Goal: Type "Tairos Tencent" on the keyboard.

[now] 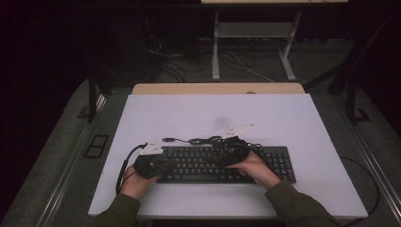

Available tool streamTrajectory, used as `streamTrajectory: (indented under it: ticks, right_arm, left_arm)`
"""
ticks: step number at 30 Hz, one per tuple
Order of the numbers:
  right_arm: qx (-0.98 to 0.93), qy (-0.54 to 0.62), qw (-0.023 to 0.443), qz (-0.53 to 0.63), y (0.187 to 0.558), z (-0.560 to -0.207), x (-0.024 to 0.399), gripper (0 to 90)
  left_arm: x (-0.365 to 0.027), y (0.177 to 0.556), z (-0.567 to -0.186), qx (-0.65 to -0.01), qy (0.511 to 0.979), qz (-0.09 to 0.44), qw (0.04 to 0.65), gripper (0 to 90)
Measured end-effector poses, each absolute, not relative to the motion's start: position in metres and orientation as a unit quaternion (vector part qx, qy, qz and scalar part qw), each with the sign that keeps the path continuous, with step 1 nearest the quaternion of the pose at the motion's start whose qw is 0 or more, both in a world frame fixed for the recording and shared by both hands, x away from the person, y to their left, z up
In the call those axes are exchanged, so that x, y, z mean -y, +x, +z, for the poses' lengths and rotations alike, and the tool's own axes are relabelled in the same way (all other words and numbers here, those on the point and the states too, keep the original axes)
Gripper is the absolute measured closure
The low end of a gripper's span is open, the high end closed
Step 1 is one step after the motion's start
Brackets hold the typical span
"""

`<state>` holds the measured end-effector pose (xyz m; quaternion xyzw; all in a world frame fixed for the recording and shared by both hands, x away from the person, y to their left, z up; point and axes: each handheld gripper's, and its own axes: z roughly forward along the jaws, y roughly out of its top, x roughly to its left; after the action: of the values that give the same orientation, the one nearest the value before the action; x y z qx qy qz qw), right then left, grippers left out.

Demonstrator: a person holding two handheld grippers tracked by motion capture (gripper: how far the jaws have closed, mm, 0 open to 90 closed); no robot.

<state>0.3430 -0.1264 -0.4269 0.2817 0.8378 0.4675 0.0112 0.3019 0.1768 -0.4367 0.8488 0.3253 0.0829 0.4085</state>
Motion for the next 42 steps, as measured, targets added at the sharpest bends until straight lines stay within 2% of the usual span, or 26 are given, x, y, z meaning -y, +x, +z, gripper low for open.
streamTrajectory:
  ticks: [4, 16, 30, 35, 36, 42]
  right_arm:
    - [-0.838, 0.28, 0.011, 0.467, 0.343, -0.427, 0.126, 29.9]
    - [-0.839, 0.287, 0.02, 0.463, 0.343, -0.426, 0.128, 28.7]
    - [-0.849, 0.279, 0.025, 0.449, 0.341, -0.424, 0.127, 27.5]
    - [-0.847, 0.281, 0.019, 0.451, 0.342, -0.424, 0.128, 32.8]
    - [-0.847, 0.28, 0.019, 0.452, 0.342, -0.424, 0.129, 37.7]
    - [-0.849, 0.274, 0.017, 0.451, 0.342, -0.424, 0.129, 46.2]
  left_arm:
    - [-0.177, 0.302, -0.436, -0.325, 0.848, 0.084, 0.41, 88.6]
    - [-0.176, 0.3, -0.433, -0.32, 0.842, 0.082, 0.426, 79.5]
    - [-0.172, 0.297, -0.427, -0.323, 0.83, 0.076, 0.449, 53.7]
    - [-0.172, 0.297, -0.426, -0.327, 0.825, 0.075, 0.455, 42.8]
    - [-0.171, 0.298, -0.426, -0.327, 0.824, 0.076, 0.456, 38.4]
    - [-0.169, 0.298, -0.426, -0.328, 0.824, 0.079, 0.456, 29.6]
